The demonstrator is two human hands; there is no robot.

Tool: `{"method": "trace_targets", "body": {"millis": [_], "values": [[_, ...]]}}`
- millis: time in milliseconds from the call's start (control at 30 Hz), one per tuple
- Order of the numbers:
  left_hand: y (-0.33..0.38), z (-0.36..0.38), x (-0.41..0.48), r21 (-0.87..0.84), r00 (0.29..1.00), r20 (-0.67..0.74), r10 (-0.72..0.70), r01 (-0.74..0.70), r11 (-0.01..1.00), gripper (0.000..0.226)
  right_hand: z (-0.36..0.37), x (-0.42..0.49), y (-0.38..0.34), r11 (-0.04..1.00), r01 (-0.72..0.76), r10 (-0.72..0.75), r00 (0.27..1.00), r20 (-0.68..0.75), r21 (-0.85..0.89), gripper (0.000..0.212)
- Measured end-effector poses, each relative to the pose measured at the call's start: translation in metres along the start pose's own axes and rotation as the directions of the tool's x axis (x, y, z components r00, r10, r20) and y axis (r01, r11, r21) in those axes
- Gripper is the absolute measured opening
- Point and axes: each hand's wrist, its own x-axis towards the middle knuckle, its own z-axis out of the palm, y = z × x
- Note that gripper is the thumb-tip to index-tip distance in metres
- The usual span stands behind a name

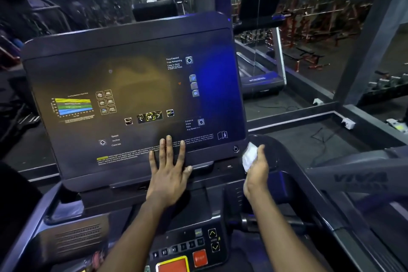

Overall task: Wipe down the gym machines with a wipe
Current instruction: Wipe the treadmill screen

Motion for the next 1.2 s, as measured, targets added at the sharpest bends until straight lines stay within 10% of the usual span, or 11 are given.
{"method": "trace_targets", "body": {"millis": [433,1200], "values": [[-0.002,0.008,0.001,0.034,0.999,-0.051,0.005,-0.003,0.999,0.071,0.027,0.02,-0.028,0.986,-0.088,0.096,0.994,0.053,-0.145,0.109],[0.018,-0.072,0.082,-0.014,0.935,-0.354,0.035,-0.043,0.999,0.071,0.075,0.055,-0.089,0.939,0.038,0.037,0.977,0.208,-0.342,0.109]]}}
